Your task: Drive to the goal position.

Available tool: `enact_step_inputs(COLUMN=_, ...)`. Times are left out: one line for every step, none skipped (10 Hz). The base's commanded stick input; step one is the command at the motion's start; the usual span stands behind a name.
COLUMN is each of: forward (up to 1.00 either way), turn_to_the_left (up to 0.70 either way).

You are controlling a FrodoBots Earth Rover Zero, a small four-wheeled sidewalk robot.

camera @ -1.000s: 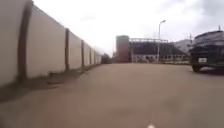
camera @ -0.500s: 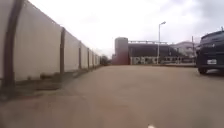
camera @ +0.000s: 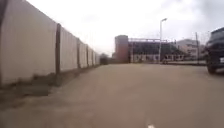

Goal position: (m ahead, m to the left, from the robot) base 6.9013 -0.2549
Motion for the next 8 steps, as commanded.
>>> enact_step_inputs(forward=1.0, turn_to_the_left=0.0)
enact_step_inputs(forward=1.0, turn_to_the_left=0.0)
enact_step_inputs(forward=1.0, turn_to_the_left=0.0)
enact_step_inputs(forward=1.0, turn_to_the_left=0.0)
enact_step_inputs(forward=1.0, turn_to_the_left=0.0)
enact_step_inputs(forward=1.0, turn_to_the_left=0.0)
enact_step_inputs(forward=1.0, turn_to_the_left=0.0)
enact_step_inputs(forward=1.0, turn_to_the_left=0.0)
